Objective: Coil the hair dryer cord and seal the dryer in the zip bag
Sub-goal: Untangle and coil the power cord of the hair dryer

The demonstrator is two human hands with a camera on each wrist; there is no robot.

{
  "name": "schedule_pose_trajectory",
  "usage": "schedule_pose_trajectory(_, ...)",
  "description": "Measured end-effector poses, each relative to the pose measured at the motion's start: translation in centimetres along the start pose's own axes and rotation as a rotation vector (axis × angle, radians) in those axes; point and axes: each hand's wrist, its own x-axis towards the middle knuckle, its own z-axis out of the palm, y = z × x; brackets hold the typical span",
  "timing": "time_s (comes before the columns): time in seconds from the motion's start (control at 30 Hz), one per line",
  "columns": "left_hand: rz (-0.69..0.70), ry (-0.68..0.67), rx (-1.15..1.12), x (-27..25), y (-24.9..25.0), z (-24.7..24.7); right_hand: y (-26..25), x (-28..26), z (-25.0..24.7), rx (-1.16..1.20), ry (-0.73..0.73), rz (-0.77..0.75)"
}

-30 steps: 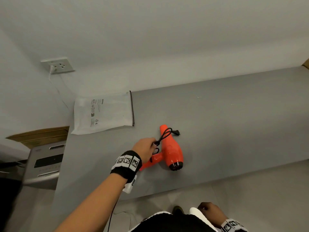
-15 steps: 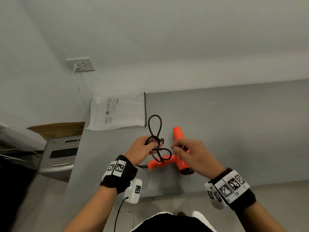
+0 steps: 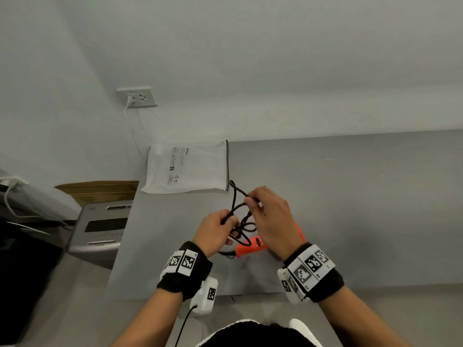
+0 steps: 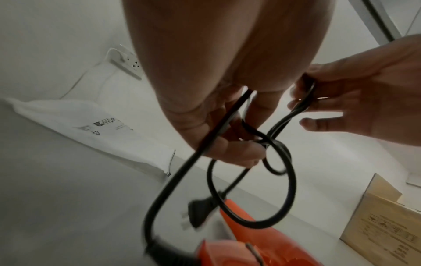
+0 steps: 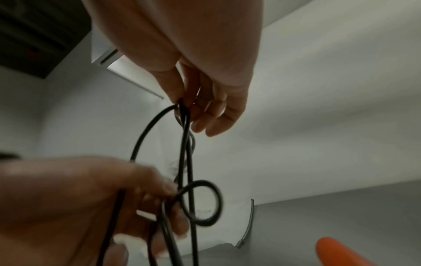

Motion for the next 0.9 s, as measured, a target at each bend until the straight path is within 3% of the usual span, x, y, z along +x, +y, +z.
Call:
schedule_pose_trajectory(0.1, -0.019, 0.041, 0.204, 0.3, -1.5, 0.1, -1.3, 0.3, -2.2, 0.129, 0.124, 0.079)
schedule_pose_trajectory(0.2, -0.060, 0.015, 0.250, 0.5, -2.8, 0.4, -2.3, 0.8, -4.7, 0.332, 0.081, 0.202)
schedule_pose_trajectory(0.43, -0.084, 0.076, 0.150, 1.2, -3.8, -0.4, 0.1, 1.8, -7.7, -0.094, -0.003, 0.077)
schedule_pose_trajectory(0.6, 0.023, 0.029, 0.047, 0.9, -2.5, -1.2, 4.5, 3.0, -8.3, -0.168, 0.041, 0.205)
schedule_pose_trajectory(0.77, 0.063, -0.070, 0.013, -0.6, 0.3, -1.1, 8.2, 3.3, -6.8, -0.294, -0.098, 0.306)
schedule_pose_trajectory(0.9, 0.093, -0.115, 0.007, -0.8, 0.9, -1.0, 8.4, 2.2, -5.0, -0.357, -0.134, 0.349)
